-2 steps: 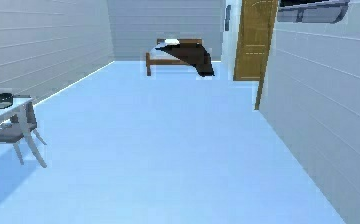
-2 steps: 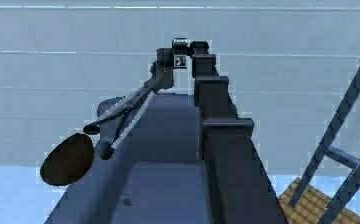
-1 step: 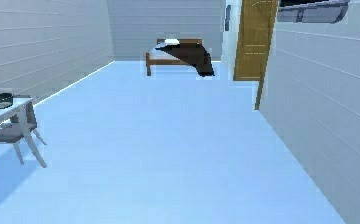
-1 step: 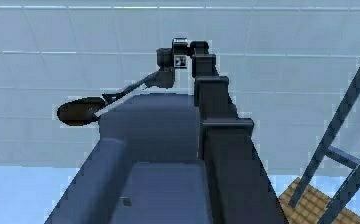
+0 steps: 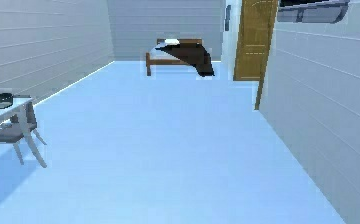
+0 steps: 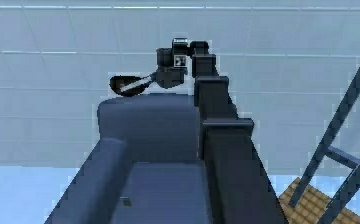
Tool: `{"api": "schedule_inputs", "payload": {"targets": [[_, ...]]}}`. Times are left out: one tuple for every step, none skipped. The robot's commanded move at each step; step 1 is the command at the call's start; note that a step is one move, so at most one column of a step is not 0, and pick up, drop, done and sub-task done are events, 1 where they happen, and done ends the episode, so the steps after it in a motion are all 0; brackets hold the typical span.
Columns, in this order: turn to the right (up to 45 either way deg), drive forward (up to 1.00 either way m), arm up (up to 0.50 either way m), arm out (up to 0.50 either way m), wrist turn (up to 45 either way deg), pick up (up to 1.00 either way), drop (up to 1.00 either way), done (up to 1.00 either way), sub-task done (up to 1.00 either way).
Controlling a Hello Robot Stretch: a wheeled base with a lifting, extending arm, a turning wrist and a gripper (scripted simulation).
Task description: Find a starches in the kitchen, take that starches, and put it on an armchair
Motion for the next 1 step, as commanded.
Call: {"api": "schedule_inputs", "payload": {"targets": [[0.0,0.0,0.0,0.0,33.0,0.0,0.0,0.0,0.0]]}}
